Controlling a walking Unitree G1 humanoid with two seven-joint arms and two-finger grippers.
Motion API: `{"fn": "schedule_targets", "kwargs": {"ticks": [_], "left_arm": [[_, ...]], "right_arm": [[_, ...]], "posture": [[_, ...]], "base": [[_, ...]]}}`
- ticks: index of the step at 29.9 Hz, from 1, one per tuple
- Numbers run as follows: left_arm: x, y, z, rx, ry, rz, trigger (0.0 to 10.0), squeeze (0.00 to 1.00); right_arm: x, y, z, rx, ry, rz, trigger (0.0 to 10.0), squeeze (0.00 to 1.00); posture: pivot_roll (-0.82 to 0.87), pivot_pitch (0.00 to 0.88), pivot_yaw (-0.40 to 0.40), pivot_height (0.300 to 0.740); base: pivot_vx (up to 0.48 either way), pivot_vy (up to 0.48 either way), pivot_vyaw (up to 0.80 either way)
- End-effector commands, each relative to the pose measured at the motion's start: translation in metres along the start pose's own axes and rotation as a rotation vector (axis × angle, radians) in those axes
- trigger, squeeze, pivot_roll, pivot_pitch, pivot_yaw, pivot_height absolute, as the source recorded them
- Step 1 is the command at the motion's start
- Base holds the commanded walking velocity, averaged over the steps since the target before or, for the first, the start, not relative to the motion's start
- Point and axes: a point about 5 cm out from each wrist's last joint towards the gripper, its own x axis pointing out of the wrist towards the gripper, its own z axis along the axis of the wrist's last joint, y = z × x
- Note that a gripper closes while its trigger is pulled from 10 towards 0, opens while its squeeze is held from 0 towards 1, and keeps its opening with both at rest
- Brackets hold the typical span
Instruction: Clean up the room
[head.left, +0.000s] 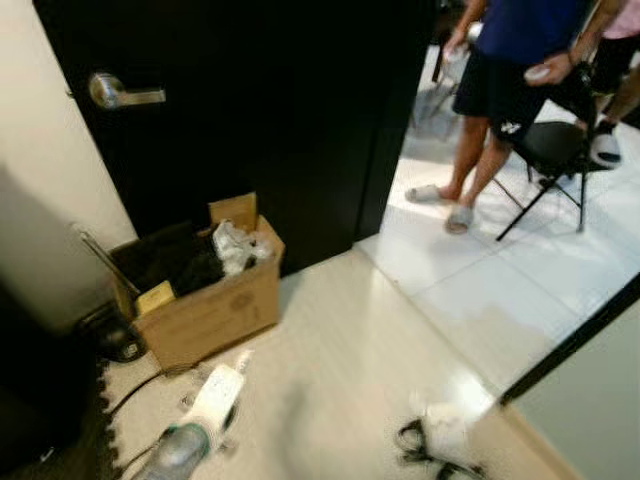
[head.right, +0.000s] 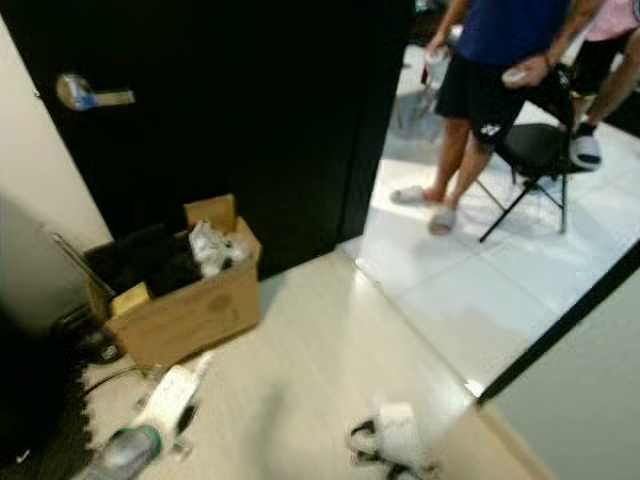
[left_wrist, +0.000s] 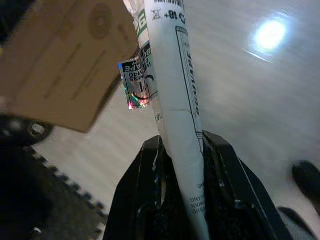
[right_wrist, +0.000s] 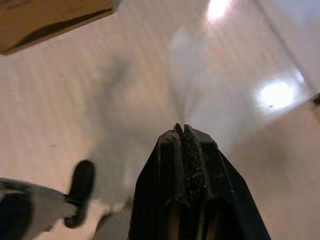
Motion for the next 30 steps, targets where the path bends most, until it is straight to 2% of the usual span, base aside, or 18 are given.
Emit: {"fn": "schedule_targets", "kwargs": {"ticks": [1,30], "left_arm": [[0.0009,-0.0063,0.0009,0.001,0.000,-0.018,10.0,0.00],[0.0014,-0.0070,0.0021,0.009,-0.001,-0.023,10.0,0.00]], "right_arm": [[-0.0040,-0.0106,-0.0096,-0.007,0.035,-0.027,10.0,0.00],[-0.0037,-0.0069,-0.0093,-0.018,0.033,-0.018,10.0,0.00]], "posture": [[-0.05,0.000,0.085,0.740],[-0.05,0.003,0.093,0.740]], "base": [[0.412,0.000,0.00],[0.389,0.000,0.00]]}}
